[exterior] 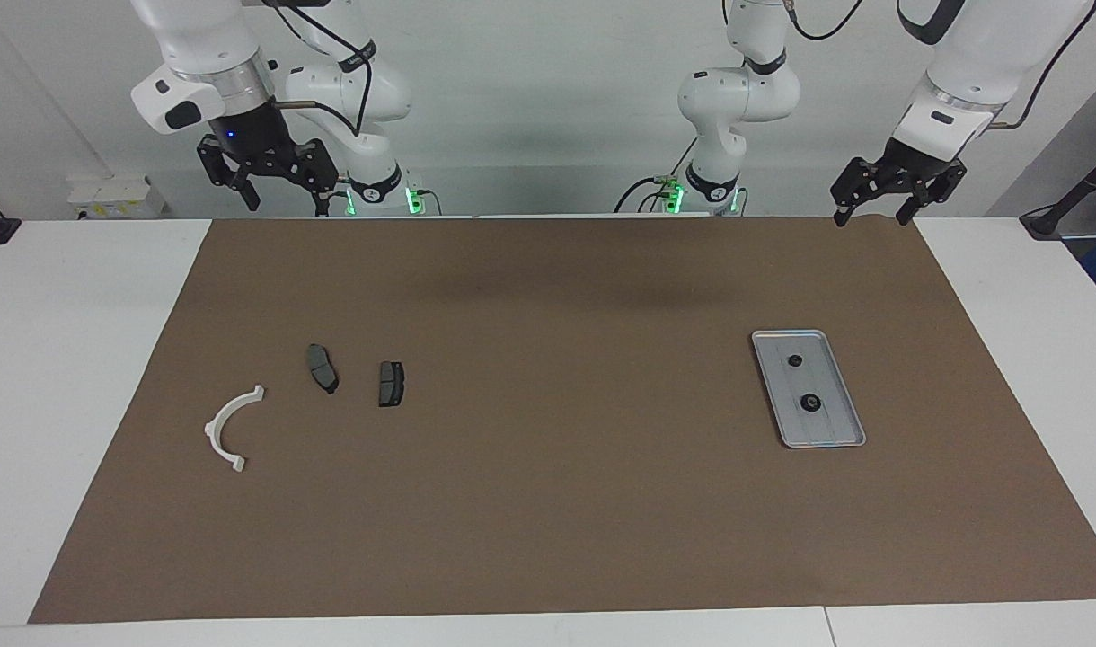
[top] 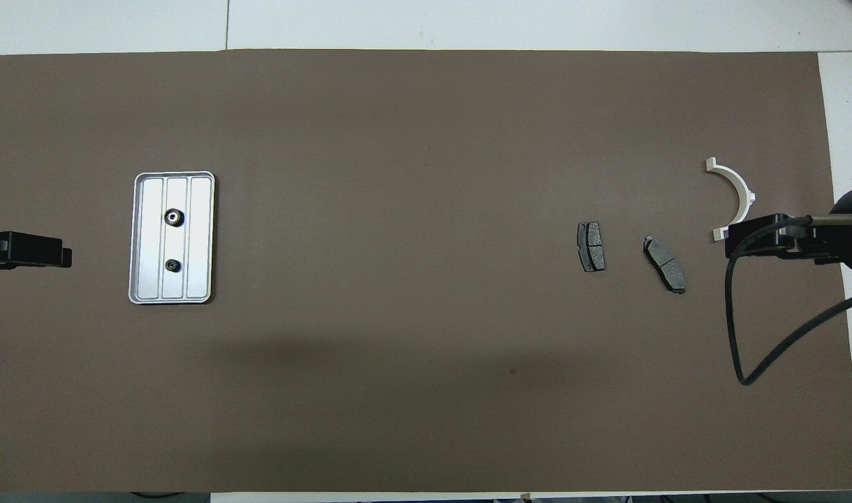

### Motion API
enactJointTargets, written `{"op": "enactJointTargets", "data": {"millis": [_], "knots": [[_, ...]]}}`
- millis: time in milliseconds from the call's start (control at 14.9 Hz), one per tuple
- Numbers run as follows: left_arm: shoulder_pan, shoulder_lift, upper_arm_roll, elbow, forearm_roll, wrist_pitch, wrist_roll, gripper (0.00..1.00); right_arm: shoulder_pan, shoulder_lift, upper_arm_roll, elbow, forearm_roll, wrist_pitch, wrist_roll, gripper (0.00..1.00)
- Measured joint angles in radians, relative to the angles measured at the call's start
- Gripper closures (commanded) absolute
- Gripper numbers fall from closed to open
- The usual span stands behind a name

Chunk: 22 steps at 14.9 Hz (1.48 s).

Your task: Place bearing gear from tray to pile

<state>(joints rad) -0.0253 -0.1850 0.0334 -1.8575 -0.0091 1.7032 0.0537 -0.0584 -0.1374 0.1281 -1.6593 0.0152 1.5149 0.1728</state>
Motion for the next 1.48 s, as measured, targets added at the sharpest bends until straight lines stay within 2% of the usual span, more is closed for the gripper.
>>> {"op": "enactJointTargets", "data": {"millis": [201, 403, 671, 939, 1476], "knots": [[0.025, 0.004, 0.001, -0.15, 0.0, 0.172, 0.033, 0.05, 0.0, 0.0, 0.0, 0.0, 0.0, 0.0, 0.0, 0.0], [0.03, 0.051, 0.0, -0.257, 0.0, 0.32, 0.04, 0.04, 0.0, 0.0, 0.0, 0.0, 0.0, 0.0, 0.0, 0.0], [0.03, 0.137, -0.001, -0.304, 0.0, 0.448, 0.041, 0.04, 0.0, 0.0, 0.0, 0.0, 0.0, 0.0, 0.0, 0.0], [0.03, 0.17, -0.002, -0.38, 0.0, 0.588, 0.041, 0.04, 0.0, 0.0, 0.0, 0.0, 0.0, 0.0, 0.0, 0.0], [0.029, 0.264, -0.012, -0.405, 0.0, 0.66, 0.041, 0.04, 0.0, 0.0, 0.0, 0.0, 0.0, 0.0, 0.0, 0.0]]}}
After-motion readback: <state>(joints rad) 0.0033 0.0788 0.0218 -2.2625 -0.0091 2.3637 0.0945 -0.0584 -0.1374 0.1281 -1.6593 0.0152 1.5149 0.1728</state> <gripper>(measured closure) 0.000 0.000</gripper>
